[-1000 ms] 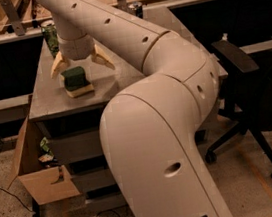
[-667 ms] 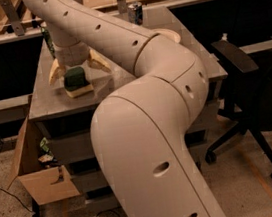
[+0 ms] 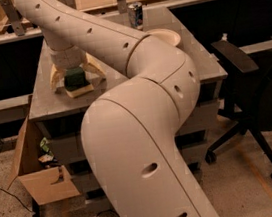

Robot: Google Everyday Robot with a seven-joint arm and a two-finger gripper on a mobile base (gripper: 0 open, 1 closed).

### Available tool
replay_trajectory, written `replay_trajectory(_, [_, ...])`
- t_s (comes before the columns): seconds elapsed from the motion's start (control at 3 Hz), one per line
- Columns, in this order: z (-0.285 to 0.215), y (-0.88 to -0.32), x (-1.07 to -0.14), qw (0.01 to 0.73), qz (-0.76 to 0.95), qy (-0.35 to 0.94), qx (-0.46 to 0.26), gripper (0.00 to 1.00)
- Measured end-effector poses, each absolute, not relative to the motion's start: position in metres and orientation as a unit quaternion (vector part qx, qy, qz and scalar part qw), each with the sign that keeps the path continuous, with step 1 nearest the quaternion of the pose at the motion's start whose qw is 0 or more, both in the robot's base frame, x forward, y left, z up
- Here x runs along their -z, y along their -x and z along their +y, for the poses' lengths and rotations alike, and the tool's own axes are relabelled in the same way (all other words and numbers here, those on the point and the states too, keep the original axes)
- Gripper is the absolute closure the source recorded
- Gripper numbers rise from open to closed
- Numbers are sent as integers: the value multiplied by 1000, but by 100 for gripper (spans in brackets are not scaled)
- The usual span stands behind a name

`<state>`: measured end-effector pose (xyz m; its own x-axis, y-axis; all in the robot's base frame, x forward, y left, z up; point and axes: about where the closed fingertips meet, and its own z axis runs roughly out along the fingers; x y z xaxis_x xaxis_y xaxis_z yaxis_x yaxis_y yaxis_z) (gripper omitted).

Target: Pick sponge

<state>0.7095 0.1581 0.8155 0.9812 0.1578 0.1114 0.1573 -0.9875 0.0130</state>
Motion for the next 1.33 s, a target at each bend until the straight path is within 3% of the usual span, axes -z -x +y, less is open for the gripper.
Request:
replay_trajectory(0.67, [158,-709,-833,2,79,-995,-56,95])
replay_trajectory(1.0, [155,-709,-838,-3,73,-996,-59,100])
replay_trajectory(1.33, [116,-704,-909,-70,-8,-990,-124,100])
